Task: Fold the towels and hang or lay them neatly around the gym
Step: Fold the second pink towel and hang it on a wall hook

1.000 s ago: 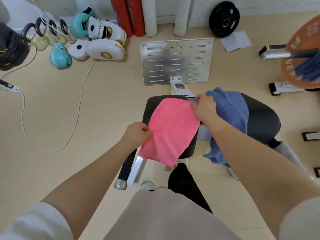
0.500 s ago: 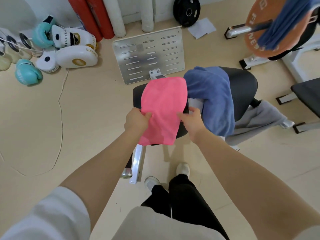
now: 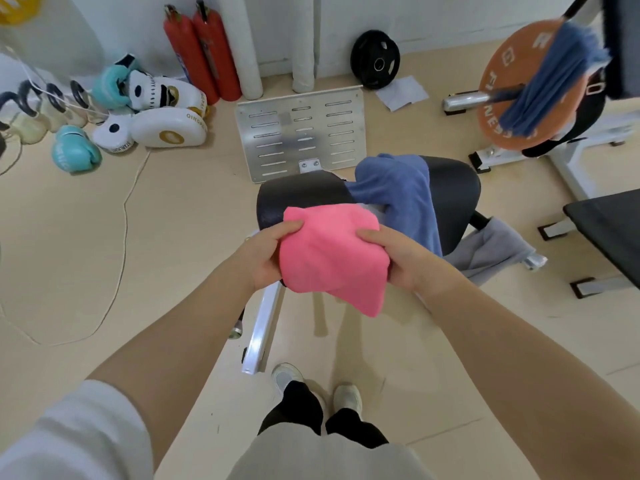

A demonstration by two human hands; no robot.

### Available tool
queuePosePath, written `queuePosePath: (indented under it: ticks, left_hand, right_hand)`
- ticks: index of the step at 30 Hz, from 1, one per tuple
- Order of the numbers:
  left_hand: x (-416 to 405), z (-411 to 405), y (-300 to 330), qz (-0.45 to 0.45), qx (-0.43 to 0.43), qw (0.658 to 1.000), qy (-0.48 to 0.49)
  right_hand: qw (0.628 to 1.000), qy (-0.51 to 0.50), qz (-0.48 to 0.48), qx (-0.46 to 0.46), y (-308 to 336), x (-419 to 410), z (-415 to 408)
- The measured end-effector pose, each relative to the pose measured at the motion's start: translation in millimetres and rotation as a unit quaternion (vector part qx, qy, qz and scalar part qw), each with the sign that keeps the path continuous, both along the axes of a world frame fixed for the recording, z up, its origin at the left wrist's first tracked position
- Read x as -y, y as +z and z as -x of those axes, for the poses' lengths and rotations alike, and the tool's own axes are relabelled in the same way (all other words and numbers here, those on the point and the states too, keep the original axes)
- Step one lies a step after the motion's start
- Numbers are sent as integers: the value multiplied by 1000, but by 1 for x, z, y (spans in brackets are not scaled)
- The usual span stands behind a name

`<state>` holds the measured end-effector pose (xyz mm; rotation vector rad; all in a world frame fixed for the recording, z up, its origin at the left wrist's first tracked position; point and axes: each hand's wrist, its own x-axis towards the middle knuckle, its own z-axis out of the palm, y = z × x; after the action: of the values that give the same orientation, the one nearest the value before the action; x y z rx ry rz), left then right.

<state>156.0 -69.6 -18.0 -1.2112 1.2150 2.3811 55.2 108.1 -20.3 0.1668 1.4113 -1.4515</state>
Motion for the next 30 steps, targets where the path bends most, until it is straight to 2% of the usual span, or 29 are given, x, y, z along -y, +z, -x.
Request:
queuePosePath:
  ticks: [4,7,10,12,14,16,21,24,27,30]
  left_hand:
    - [-11,-19,22,58,-93,992,-67]
    - [-13,-34,42,135,-162,975,-64]
    - [-17,-53,67,259,-222,937,-70]
    - [-18,-67,83,317,-245,912,-94]
    - [-17,-80,92,320,-271,901,-109]
    - [-12,-91,94,328,-268,900,-107]
    - [12,-110,97,370,-220,903,-13]
    - [41,-117,103,366,-197,908,54]
    - [81,-129,108,352,-200,911,81]
    - [136,-147,110,335,-215,912,97]
  right_hand:
    - [998,23,42,-47,25,-6,-1]
    - [992,19,100,-76,47,-8,-3]
    - [984,22,160,-72,65,-9,-2]
    - [976,98,168,-98,80,-10,-5]
    - [950,206,178,-152,91,-9,-4]
    - [927,245,180,-219,98,-6,-6]
    - [905,210,165,-330,107,34,-18]
    - [902,230,151,-333,105,75,-28]
    - [898,282,121,-316,111,120,-53]
    - [907,257,133,-305,117,173,-80]
